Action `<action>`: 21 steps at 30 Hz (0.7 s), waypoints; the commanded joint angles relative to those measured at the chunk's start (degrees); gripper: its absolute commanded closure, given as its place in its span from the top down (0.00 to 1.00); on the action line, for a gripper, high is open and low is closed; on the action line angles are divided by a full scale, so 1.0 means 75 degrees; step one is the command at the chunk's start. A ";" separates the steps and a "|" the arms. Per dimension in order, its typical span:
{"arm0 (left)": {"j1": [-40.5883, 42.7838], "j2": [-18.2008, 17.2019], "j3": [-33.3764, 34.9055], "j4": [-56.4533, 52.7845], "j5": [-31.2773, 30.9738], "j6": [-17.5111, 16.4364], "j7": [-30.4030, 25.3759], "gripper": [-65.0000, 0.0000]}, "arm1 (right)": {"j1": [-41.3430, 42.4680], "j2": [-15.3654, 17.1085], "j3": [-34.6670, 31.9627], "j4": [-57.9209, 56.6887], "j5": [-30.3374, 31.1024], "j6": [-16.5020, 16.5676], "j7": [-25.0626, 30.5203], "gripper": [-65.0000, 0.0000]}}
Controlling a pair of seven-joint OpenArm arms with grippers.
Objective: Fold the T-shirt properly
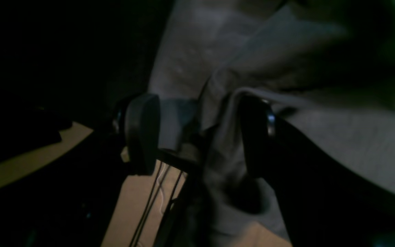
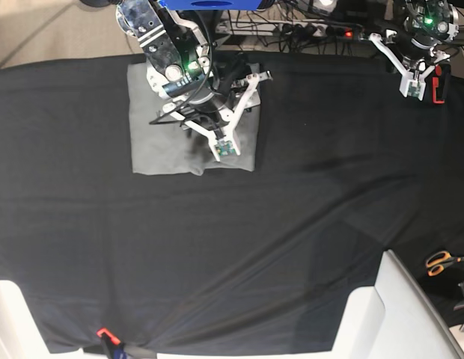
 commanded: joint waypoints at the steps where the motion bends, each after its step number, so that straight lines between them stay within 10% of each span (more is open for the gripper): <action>1: 0.0039 -0.0081 -0.0051 0.0101 0.0001 0.0016 -0.0084 0.00 | 0.0035 -0.0110 -0.0040 0.0119 0.0003 0.0166 0.0126 0.54; 11: -0.0078 -0.0210 -0.0051 0.0066 0.0001 0.0016 -0.0073 0.00 | 0.0023 0.0183 -0.0040 0.0729 -0.0008 0.2522 0.0114 0.50; 21: -0.0266 -0.0116 0.0031 0.0078 -0.0069 0.0016 -0.0073 0.00 | -0.0340 0.0570 0.1109 0.1186 -0.0020 0.2663 0.0091 0.02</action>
